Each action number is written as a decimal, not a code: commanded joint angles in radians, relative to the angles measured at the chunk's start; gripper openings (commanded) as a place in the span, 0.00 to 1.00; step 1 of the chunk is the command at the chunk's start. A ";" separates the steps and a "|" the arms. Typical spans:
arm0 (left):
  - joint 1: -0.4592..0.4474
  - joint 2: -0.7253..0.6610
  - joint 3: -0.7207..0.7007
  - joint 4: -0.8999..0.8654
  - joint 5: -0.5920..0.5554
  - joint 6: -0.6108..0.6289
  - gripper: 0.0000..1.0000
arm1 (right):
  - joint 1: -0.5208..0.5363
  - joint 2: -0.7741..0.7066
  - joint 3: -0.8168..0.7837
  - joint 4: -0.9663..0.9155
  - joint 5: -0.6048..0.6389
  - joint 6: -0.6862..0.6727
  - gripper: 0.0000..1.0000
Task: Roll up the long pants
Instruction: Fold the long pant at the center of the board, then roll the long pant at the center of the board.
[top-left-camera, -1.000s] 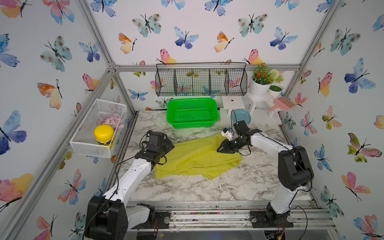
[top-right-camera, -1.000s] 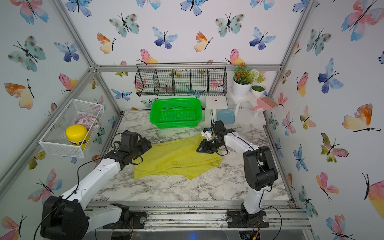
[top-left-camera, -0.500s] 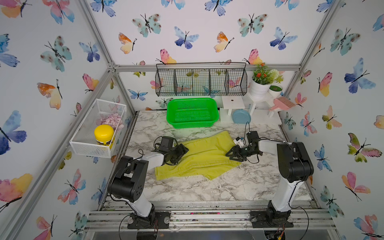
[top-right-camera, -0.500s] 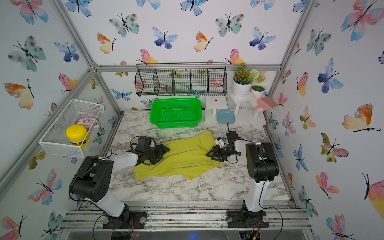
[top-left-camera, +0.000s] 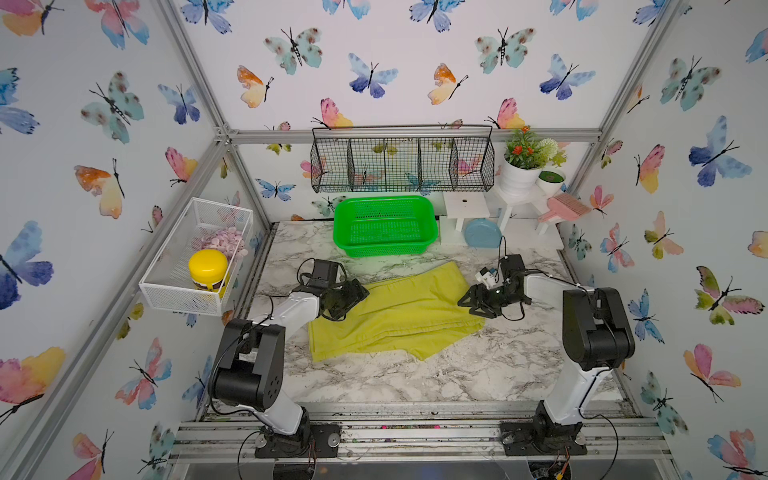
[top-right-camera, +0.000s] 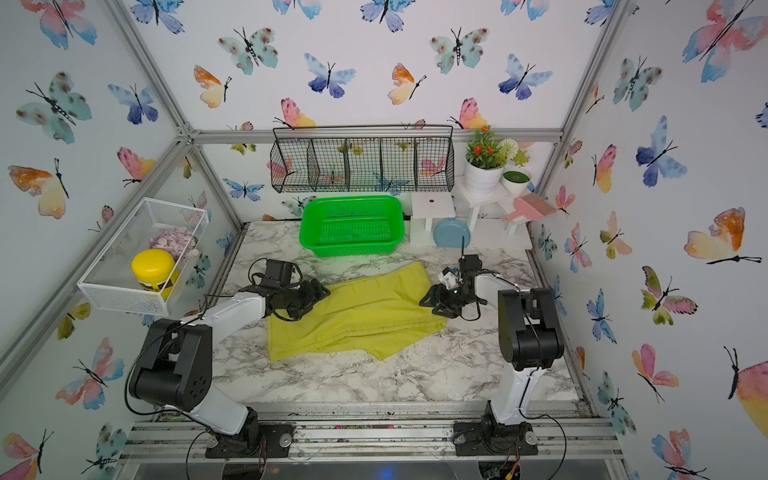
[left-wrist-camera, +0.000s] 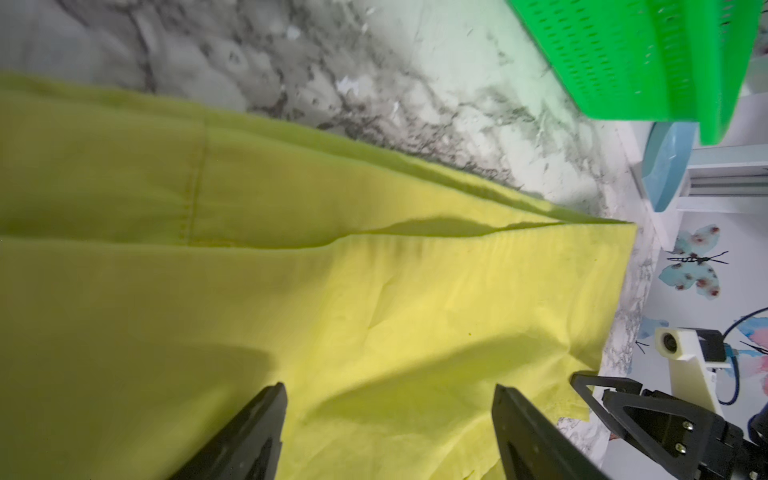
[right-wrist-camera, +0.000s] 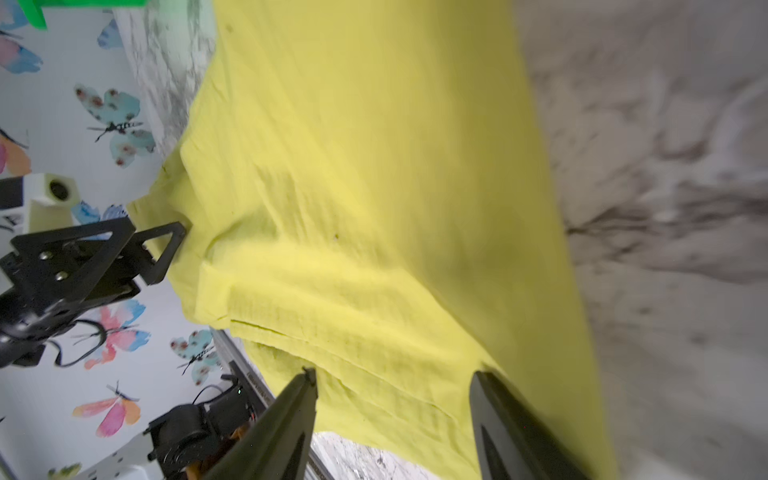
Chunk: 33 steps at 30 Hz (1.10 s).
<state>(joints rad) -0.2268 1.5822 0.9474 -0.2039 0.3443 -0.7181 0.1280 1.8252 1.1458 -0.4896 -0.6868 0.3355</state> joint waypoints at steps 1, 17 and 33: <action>-0.028 -0.047 0.075 -0.055 -0.003 0.032 0.84 | -0.015 -0.073 0.099 -0.010 0.096 0.029 0.68; -0.069 -0.039 0.076 -0.054 0.041 0.039 0.85 | -0.050 0.224 0.158 0.145 0.024 0.040 0.72; -0.069 0.020 0.033 -0.022 0.089 0.044 0.85 | -0.010 0.354 0.122 0.040 -0.204 -0.159 0.61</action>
<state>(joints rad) -0.2974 1.5787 0.9813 -0.2394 0.4030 -0.6937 0.0849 2.1212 1.3098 -0.3294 -0.9154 0.2356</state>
